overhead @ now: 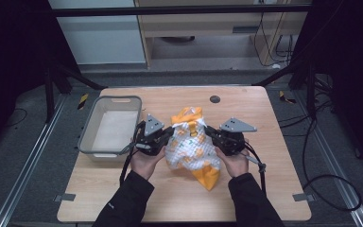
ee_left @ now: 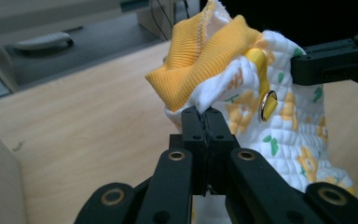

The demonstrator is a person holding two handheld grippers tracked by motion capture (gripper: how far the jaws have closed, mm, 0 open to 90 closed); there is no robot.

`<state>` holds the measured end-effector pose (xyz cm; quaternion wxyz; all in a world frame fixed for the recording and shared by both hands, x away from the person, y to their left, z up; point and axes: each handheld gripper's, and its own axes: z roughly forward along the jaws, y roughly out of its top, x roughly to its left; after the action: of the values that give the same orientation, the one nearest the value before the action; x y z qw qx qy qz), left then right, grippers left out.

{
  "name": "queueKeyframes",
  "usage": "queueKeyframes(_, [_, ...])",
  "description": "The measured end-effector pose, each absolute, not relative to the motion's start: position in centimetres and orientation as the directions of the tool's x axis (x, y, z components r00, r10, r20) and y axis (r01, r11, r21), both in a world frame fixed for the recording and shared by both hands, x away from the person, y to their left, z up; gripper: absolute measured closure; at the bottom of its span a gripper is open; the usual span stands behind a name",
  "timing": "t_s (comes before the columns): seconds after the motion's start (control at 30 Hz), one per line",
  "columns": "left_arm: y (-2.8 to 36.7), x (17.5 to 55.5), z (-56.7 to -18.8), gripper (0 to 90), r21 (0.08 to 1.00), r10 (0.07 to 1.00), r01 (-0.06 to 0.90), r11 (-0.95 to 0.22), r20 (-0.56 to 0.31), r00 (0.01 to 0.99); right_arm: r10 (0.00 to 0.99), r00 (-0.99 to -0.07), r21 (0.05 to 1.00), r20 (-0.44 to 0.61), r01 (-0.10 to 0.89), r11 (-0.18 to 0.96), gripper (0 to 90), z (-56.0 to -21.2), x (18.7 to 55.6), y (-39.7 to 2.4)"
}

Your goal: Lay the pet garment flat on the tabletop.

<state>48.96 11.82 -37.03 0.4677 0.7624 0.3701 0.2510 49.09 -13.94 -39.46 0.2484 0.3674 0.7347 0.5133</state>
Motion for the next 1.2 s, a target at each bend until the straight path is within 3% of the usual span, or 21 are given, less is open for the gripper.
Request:
queueKeyframes(0.13, [11.0,51.2,-37.1,88.7,0.92,0.842,0.299,-0.253,0.057,0.537,0.871,-0.491,0.965,-0.016,0.221,0.142,85.5,-39.9,50.7,-12.8])
queueKeyframes(0.17, [10.7,52.0,-37.1,88.2,0.924,0.851,0.29,-0.25,0.067,0.521,0.89,-0.454,0.967,-0.03,0.211,0.14,82.2,-40.1,51.3,-12.6])
queueKeyframes(0.2, [10.6,52.9,-37.3,85.3,0.927,0.856,0.289,-0.238,0.059,0.514,0.905,-0.423,0.968,-0.043,0.208,0.143,73.0,-40.3,52.1,-12.4])
queueKeyframes(0.27, [10.5,54.2,-37.6,67.2,0.927,0.883,0.311,-0.208,0.042,0.467,0.932,-0.357,0.959,-0.064,0.236,0.156,62.9,-40.8,53.4,-12.3])
queueKeyframes(0.33, [10.8,54.6,-37.8,56.5,0.923,0.888,0.344,-0.174,-0.004,0.46,0.939,-0.337,0.947,-0.064,0.277,0.164,57.8,-41.2,54.0,-12.8])
queueKeyframes(0.47, [11.9,54.0,-38.3,48.2,0.916,0.881,0.362,-0.174,-0.019,0.472,0.936,-0.345,0.938,-0.069,0.298,0.179,52.7,-41.4,53.6,-14.5])
queueKeyframes(0.67, [13.5,52.6,-38.5,44.5,0.9,0.868,0.382,-0.209,-0.009,0.496,0.924,-0.377,0.931,-0.063,0.31,0.19,50.8,-40.7,51.9,-16.9])
queueKeyframes(0.93, [14.5,50.4,-39.2,43.9,0.885,0.844,0.388,-0.258,0.01,0.537,0.895,-0.444,0.921,-0.041,0.331,0.206,50.3,-40.0,49.3,-18.8])
queueKeyframes(1.2, [14.2,48.4,-41.4,43.0,0.852,0.805,0.398,-0.34,0.045,0.591,0.865,-0.501,0.901,-0.012,0.37,0.227,51.3,-41.4,46.6,-19.5])
